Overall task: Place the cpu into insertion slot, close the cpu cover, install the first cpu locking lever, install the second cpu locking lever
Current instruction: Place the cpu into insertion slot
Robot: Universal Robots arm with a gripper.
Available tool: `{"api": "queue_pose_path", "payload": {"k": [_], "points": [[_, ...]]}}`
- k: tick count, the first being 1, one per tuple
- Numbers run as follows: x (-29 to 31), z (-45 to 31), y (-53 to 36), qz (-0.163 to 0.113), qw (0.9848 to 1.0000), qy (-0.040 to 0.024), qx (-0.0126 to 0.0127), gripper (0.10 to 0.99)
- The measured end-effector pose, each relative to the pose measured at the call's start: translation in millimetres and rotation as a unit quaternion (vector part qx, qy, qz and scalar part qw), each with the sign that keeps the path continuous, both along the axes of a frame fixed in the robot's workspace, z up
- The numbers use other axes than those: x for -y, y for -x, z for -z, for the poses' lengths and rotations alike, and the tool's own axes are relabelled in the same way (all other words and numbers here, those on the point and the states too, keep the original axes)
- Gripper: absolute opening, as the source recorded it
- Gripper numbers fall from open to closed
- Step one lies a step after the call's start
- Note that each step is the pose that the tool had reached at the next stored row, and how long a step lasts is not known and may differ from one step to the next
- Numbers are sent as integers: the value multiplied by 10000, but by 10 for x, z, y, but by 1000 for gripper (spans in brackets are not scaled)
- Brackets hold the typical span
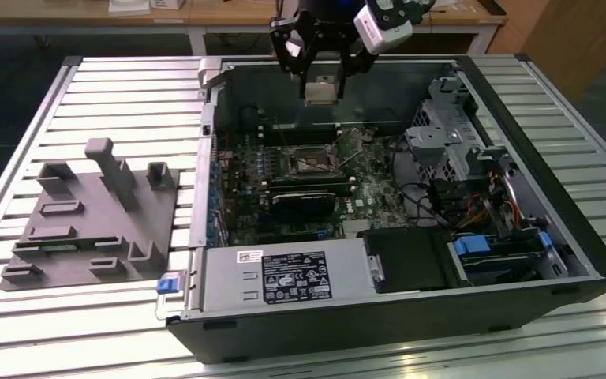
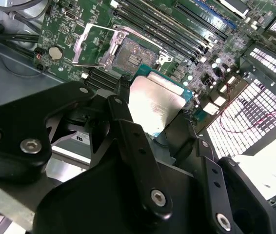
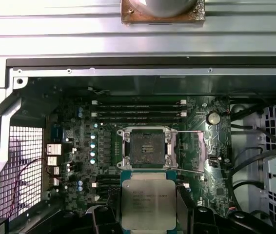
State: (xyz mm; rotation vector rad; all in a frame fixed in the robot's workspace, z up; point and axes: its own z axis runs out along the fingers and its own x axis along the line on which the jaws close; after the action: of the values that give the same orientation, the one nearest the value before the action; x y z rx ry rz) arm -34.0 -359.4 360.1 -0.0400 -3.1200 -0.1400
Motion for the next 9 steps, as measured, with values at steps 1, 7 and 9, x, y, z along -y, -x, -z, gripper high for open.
{"api": "queue_pose_path", "payload": {"k": [1, 7, 9], "points": [[0, 9, 0, 0, 10000, 0, 0, 541], [0, 80, 0, 0, 10000, 0, 0, 541], [0, 105, 0, 0, 10000, 0, 0, 541]]}}
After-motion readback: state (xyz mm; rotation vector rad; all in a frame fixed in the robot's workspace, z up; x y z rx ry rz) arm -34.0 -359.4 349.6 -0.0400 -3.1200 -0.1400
